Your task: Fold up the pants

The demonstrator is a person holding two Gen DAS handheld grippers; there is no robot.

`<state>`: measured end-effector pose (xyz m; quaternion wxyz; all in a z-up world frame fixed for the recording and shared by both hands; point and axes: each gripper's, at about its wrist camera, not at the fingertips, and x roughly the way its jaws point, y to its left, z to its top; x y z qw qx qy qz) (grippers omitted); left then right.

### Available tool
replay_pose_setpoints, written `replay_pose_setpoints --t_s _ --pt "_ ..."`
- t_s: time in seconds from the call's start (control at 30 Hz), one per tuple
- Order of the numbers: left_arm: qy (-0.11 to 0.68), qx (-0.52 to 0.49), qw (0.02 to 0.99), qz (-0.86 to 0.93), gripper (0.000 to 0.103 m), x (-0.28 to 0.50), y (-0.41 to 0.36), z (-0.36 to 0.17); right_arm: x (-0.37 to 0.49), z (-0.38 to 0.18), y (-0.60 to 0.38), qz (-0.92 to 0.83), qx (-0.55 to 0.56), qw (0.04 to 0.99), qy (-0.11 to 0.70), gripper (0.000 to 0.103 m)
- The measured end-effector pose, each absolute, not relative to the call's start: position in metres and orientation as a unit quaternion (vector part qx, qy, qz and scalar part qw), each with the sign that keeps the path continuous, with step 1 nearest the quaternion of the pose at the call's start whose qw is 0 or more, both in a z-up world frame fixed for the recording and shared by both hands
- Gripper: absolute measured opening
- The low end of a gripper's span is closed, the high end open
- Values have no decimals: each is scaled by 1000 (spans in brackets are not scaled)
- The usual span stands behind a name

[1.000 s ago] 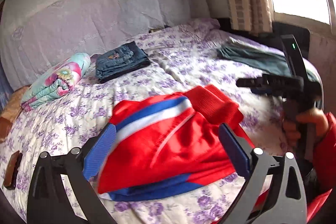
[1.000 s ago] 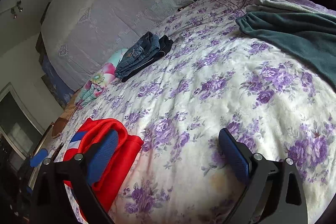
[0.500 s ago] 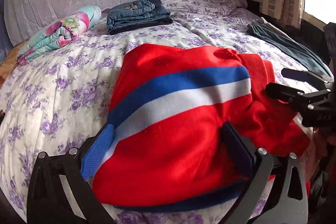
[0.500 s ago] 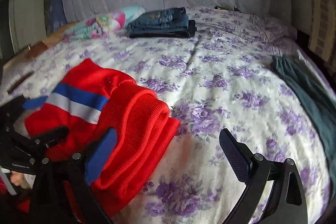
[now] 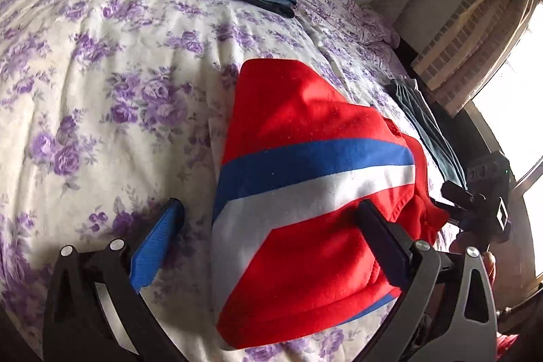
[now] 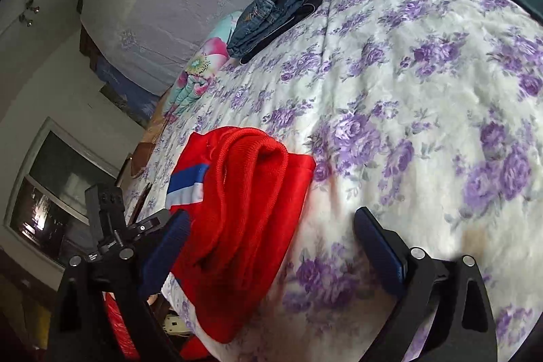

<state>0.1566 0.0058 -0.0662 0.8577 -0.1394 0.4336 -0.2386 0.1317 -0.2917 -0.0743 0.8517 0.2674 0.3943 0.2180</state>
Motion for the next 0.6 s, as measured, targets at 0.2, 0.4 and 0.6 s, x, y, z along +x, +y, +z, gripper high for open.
replay_pose_setpoints --t_s 0.2,0.4,0.6 --pt "433 -91 858 -262 99 156 -34 -70 154 -80 -275 237 264 846 398 56" --pt "400 -119 874 -248 82 148 -26 -62 127 -67 -261 212 218 893 331 38" --pt "363 -121 896 -227 57 136 -13 -44 109 -39 -241 203 142 927 282 32"
